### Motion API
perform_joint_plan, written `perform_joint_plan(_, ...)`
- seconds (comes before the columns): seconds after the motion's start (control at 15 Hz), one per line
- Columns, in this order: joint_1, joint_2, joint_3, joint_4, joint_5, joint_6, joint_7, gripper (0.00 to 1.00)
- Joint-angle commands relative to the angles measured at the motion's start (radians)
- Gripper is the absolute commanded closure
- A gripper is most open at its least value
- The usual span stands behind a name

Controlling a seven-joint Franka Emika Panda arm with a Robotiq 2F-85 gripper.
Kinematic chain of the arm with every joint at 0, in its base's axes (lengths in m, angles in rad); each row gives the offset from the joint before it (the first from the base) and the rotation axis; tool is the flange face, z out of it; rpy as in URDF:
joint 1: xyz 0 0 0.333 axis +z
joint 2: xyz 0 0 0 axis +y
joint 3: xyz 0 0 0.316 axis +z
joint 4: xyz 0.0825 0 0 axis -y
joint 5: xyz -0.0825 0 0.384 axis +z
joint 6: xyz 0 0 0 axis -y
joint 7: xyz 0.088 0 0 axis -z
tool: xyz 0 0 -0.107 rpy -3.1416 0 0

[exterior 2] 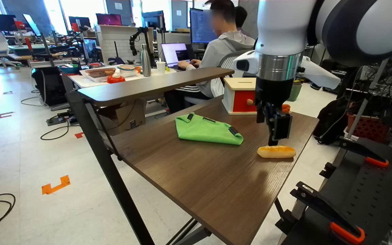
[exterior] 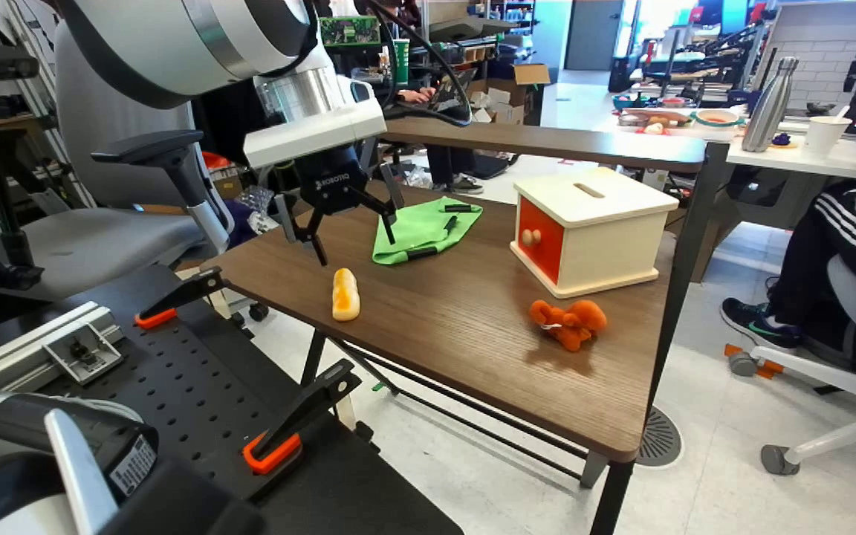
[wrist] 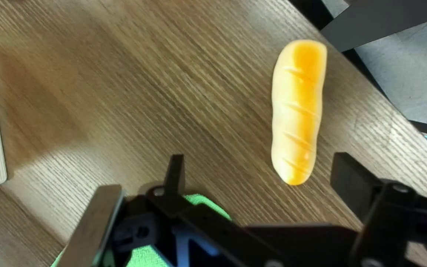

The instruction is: Move the bread roll to the left

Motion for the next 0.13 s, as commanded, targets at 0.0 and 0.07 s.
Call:
perform_joint_plan(0.0, 0.000, -0.001, 0.000, 0.000, 0.004, -0.002, -0.003, 0.00)
perform_joint_plan(0.07, 0.000, -0.001, 0.000, 0.000, 0.004, -0.002, -0.003, 0.00)
